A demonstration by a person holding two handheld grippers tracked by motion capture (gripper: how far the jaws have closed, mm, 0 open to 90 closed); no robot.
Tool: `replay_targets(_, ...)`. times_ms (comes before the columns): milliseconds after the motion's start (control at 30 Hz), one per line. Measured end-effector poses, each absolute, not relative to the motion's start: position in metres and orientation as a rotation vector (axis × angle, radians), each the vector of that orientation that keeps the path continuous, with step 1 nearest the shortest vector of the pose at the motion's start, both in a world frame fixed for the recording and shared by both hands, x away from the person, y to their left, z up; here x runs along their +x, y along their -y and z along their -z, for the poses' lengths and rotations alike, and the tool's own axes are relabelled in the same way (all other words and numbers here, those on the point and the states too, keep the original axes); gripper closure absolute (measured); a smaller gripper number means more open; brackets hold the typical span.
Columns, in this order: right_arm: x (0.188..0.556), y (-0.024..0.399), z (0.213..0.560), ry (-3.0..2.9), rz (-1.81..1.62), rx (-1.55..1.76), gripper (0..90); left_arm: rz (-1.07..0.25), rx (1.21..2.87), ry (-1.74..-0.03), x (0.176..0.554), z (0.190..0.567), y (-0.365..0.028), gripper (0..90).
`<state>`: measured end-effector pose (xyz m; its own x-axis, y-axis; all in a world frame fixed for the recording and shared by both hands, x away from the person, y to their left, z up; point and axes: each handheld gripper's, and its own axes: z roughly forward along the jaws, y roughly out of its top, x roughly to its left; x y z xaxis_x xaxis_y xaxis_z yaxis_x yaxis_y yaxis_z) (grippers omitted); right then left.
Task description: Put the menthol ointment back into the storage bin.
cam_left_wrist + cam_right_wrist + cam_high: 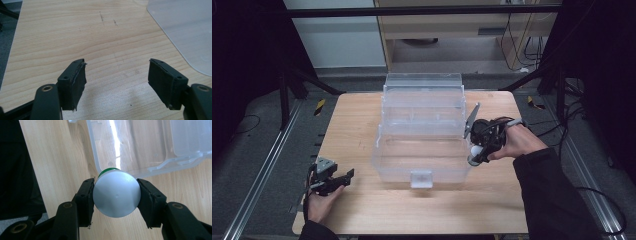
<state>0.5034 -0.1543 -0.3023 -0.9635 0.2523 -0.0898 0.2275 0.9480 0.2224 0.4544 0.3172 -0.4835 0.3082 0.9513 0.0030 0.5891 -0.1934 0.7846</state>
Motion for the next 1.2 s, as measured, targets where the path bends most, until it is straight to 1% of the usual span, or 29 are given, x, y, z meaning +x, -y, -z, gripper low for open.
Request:
replay_targets(667, 0.524, 0.137, 0.314, -2.984, -0.372, 0.34, 50.4, -0.666, 1.886, -1.368, 0.455, 0.484, -0.317, 30.1)
replay_targets(1200, 0.534, 0.122, 0.339, -2.998, -0.348, 0.288, 50.4, -0.667, 1.887, -1.367, 0.455, 0.484, -0.317, 30.1)
